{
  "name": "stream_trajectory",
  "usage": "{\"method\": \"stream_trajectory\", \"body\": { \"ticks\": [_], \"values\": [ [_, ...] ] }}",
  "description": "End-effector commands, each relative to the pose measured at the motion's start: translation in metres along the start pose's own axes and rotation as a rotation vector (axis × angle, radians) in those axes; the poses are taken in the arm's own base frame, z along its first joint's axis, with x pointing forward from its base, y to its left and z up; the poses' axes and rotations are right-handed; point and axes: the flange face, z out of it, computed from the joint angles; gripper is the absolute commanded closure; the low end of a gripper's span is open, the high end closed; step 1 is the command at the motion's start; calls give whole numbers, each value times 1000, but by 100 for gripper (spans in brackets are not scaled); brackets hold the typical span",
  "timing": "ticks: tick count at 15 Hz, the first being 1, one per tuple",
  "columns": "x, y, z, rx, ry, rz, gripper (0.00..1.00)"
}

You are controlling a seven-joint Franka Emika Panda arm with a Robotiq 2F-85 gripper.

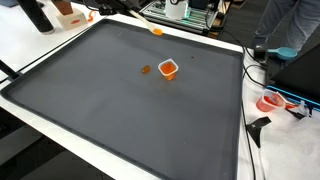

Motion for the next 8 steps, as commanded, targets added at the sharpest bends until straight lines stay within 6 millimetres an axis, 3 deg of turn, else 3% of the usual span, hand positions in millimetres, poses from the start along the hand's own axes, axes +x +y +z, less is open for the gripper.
{"method": "stream_trajectory", "body": {
  "ticks": [1,8],
  "values": [
    [2,-11,-10,-55,41,51,97],
    [16,-19,-8,-356,88,126,97]
  ]
}}
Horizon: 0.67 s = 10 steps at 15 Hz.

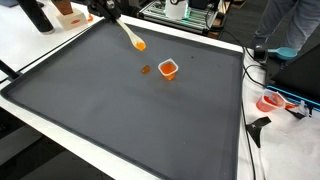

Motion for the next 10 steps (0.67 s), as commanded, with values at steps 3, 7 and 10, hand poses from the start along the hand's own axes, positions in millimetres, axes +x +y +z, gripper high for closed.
{"method": "stream_trajectory", "body": {
  "ticks": [3,7,10],
  "values": [
    [2,-12,6,-269,5,49,97],
    [4,-15,12,-430,-18,72,97],
    [3,-18,19,-527,-47,74,97]
  ]
}}
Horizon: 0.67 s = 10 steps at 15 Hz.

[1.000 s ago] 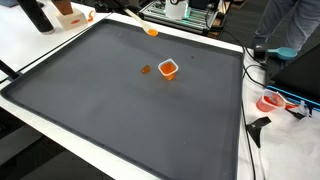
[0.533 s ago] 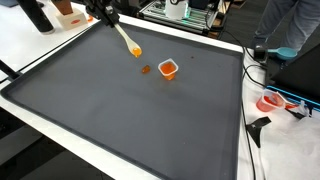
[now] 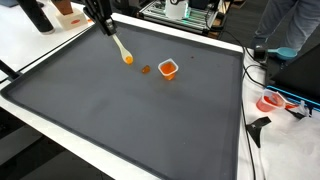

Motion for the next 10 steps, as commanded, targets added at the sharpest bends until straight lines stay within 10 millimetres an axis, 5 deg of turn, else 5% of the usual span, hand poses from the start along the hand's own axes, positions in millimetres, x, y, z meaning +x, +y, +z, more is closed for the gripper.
{"method": "stream_trajectory", "body": {
  "ticks": [1,10],
  "values": [
    [-7,-7,4,-118,-25,7,97],
    [-9,-30,16,-326,-70,-46,97]
  ]
}}
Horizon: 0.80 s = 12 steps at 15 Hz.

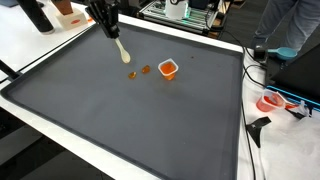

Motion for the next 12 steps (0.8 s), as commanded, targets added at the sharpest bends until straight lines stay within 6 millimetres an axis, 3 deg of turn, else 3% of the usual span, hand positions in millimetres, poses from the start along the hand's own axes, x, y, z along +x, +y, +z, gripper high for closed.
{"method": "stream_trajectory", "body": {
  "ticks": [1,7,12],
  "values": [
    [-6,-6,-3,-54,1,2,97],
    [-8,-25,-14,-4,2,-16,97],
    [-11,-57,-32,-30,-2,-10,97]
  ]
}}
